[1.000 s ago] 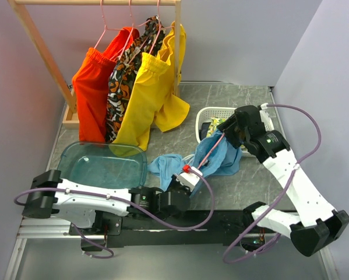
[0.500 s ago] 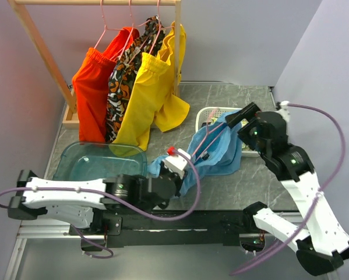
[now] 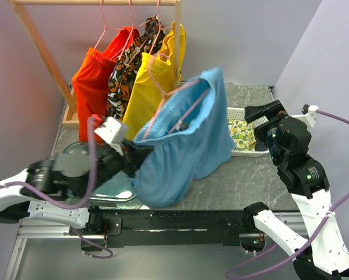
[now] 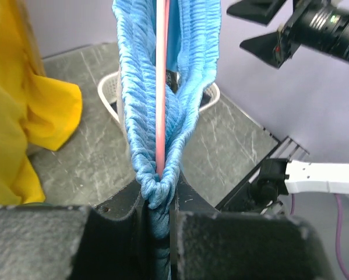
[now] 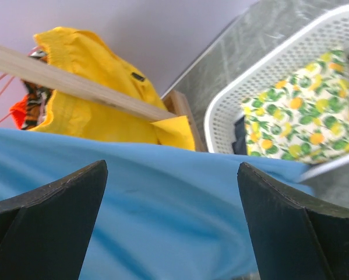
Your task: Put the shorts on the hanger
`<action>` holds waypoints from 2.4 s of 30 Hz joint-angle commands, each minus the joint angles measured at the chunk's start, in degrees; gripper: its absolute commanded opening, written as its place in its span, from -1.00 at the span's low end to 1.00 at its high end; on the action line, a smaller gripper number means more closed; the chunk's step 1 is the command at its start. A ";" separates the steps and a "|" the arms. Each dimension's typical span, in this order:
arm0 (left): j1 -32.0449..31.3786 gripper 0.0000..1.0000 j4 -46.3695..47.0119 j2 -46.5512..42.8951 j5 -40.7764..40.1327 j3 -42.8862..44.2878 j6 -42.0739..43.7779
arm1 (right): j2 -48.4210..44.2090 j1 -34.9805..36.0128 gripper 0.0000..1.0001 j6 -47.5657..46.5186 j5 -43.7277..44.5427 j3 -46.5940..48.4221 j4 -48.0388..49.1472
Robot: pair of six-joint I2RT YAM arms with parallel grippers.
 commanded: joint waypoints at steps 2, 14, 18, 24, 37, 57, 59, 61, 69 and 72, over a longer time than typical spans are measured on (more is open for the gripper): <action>0.18 -0.98 0.17 -2.23 -2.51 5.96 3.74 | 1.34 -0.68 1.00 -3.88 -2.71 3.02 7.87; 0.18 -0.98 -10.37 -5.75 10.94 21.25 6.91 | 20.58 -1.91 1.00 -10.30 -19.47 4.87 27.46; 0.44 -0.98 -11.43 -7.86 14.10 22.92 6.91 | 28.21 -1.82 1.00 -10.65 -22.30 7.59 31.77; 2.11 -0.98 -11.52 -11.37 17.27 24.94 7.61 | 36.92 2.65 1.00 -12.06 -23.45 13.04 33.98; 14.67 -0.98 -8.09 -17.70 13.23 22.75 9.72 | 32.02 29.01 1.00 -14.95 -24.42 7.41 42.33; 37.60 -0.98 -2.91 -27.28 6.11 16.07 12.01 | 78.52 48.28 1.00 -16.37 -26.61 69.34 23.85; 39.54 -0.98 -3.87 -27.55 6.20 17.21 12.71 | 74.66 48.54 1.00 -16.72 -24.95 63.79 27.80; 40.43 -0.98 -4.66 -27.37 6.28 18.69 13.41 | 71.68 48.54 1.00 -17.24 -23.19 58.50 28.44; 42.89 -0.98 -7.56 -27.37 9.88 24.50 14.03 | 65.25 48.54 1.00 -18.39 -16.16 49.20 26.94; 43.85 -0.98 -7.74 -27.11 10.59 27.05 14.38 | 62.52 48.54 1.00 -18.56 -13.79 44.52 27.47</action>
